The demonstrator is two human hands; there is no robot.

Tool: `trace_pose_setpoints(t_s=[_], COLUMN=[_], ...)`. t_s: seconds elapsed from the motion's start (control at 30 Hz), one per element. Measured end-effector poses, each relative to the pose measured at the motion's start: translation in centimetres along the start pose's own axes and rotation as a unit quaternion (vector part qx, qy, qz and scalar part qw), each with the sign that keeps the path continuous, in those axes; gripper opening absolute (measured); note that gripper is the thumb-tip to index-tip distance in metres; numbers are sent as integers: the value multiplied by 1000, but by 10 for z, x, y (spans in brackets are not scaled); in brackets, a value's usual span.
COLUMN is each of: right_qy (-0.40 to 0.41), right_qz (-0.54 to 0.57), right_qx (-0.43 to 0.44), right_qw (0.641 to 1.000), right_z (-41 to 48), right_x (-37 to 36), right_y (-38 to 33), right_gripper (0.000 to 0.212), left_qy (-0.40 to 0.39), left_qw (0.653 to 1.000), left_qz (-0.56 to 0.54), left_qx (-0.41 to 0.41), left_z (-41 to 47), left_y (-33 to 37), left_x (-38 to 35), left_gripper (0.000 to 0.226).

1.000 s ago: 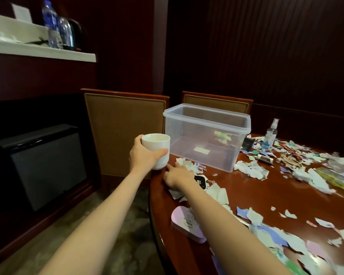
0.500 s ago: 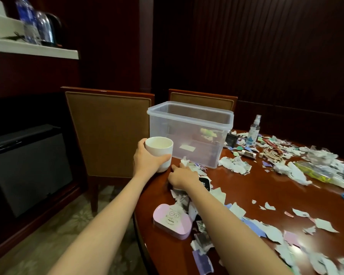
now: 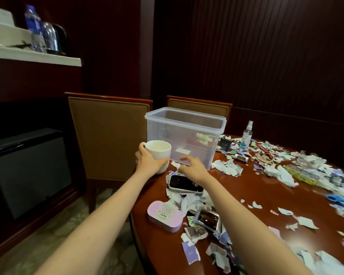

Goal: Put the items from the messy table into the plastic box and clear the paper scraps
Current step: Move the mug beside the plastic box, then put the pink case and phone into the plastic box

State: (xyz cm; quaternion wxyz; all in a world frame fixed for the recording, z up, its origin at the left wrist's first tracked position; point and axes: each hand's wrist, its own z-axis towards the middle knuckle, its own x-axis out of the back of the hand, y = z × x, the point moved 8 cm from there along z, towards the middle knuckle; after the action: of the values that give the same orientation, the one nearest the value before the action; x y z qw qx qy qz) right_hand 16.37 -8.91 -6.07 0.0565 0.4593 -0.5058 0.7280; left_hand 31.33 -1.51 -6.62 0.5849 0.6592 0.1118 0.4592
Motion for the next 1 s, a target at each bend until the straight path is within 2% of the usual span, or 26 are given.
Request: trace_pose_setpoints(t_s=[0.13, 0.23, 0.4, 0.53, 0.6, 0.8, 0.9, 1.0], right_qy=[-37, -50, -48, -64, -70, -58, -71, -68], right_qz=[-39, -48, -74, -131, -167, -234, -214, -204], right_qx=[9, 0, -11, -6, -6, -3, -10, -3], right_qw=[998, 998, 996, 989, 983, 970, 974, 977], right_z=[-13, -23, -39, -50, -55, -57, -55, -54], right_x=[10, 14, 13, 6, 3, -1, -4, -4], right_y=[2, 8, 12, 12, 11, 8, 10, 10], right_gripper=[45, 46, 46, 50, 52, 52, 54, 58], left_qy=[1, -25, -179, -325, -371, -441, -442, -423], left_qw=[998, 999, 977, 917, 889, 834, 806, 805], left_qz=[-17, 27, 69, 170, 220, 306, 369, 382], left_qx=[53, 17, -87, -156, -154, -127, -136, -165], left_z=[-13, -23, -60, -101, -116, -132, -131, -130], left_y=[10, 21, 38, 40, 37, 29, 19, 14], left_x=[15, 25, 18, -3, -9, -8, -8, -12], left_gripper=[76, 52, 20, 11, 16, 46, 61, 63])
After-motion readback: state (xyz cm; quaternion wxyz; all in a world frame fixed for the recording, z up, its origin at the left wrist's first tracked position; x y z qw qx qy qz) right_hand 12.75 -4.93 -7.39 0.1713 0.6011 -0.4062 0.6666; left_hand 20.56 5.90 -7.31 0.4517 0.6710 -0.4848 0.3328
